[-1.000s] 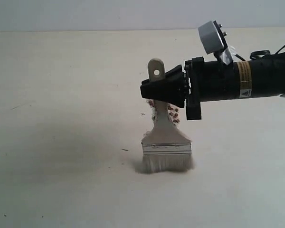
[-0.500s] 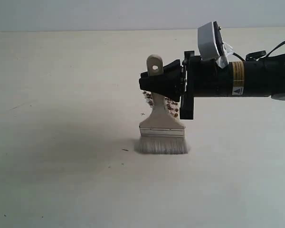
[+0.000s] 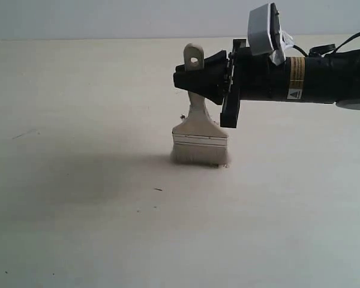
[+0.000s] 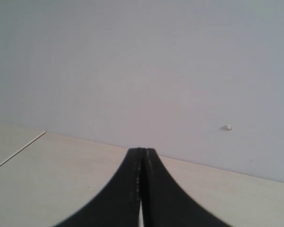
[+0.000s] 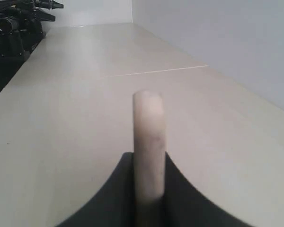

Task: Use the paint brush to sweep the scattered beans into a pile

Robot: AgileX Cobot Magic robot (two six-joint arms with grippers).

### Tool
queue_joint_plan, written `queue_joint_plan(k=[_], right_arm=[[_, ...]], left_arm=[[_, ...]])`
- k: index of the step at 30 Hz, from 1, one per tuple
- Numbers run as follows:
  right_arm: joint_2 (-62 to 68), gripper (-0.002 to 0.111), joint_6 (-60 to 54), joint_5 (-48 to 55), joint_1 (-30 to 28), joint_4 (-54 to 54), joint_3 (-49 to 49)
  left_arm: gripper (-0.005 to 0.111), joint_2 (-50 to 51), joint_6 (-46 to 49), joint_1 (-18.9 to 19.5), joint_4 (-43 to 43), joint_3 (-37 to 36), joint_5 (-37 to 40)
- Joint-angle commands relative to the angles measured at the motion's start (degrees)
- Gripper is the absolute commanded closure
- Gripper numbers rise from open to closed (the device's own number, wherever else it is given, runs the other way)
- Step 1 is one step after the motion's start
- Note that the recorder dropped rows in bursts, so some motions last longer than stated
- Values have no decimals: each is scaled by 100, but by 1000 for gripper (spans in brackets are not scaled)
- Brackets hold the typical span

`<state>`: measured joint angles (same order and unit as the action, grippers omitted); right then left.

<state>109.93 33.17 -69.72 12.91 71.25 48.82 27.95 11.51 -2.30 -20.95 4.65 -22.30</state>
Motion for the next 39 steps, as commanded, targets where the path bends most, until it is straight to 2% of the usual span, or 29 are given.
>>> queue_joint_plan(k=[1, 8, 14, 19, 23, 26, 32, 39], right_arm=[[2, 108, -51, -24, -4, -107, 31], [-75, 108, 170, -24, -4, -95, 31], [-651, 108, 450, -24, -128, -246, 31], [-915, 108, 21, -24, -137, -444, 31], [-456, 108, 44, -24, -395, -129, 660], [362, 108, 418, -24, -675, -17, 1493], [1211, 108, 450, -24, -693, 439, 2687], [1834, 108, 459, -24, -693, 354, 3783]], left_arm=[[107, -19, 16, -27, -44, -18, 3], [107, -19, 16, -27, -44, -18, 3], [107, -19, 15, -27, -44, -18, 3], [107, -19, 15, -27, -44, -18, 3], [107, -19, 15, -27, -44, -18, 3], [107, -19, 15, -27, -44, -18, 3], [107, -19, 15, -27, -44, -18, 3], [107, -19, 15, -27, -44, -18, 3]])
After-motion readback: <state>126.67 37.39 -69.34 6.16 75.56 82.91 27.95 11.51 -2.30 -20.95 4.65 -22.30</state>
